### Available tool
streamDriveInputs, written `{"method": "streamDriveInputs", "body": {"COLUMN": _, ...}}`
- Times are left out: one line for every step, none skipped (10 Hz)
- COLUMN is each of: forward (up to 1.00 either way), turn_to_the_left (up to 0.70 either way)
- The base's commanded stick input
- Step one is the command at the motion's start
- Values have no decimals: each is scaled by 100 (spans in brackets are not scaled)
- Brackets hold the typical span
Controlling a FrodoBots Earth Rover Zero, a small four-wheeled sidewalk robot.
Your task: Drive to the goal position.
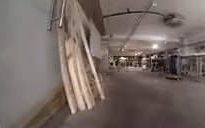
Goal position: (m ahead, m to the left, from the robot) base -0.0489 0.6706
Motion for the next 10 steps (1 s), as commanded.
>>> {"method": "streamDriveInputs", "body": {"forward": 45, "turn_to_the_left": -27}}
{"method": "streamDriveInputs", "body": {"forward": 45, "turn_to_the_left": -27}}
{"method": "streamDriveInputs", "body": {"forward": 45, "turn_to_the_left": -27}}
{"method": "streamDriveInputs", "body": {"forward": 45, "turn_to_the_left": -27}}
{"method": "streamDriveInputs", "body": {"forward": 45, "turn_to_the_left": -27}}
{"method": "streamDriveInputs", "body": {"forward": 45, "turn_to_the_left": -27}}
{"method": "streamDriveInputs", "body": {"forward": 45, "turn_to_the_left": -27}}
{"method": "streamDriveInputs", "body": {"forward": 45, "turn_to_the_left": -27}}
{"method": "streamDriveInputs", "body": {"forward": 45, "turn_to_the_left": -27}}
{"method": "streamDriveInputs", "body": {"forward": 45, "turn_to_the_left": -27}}
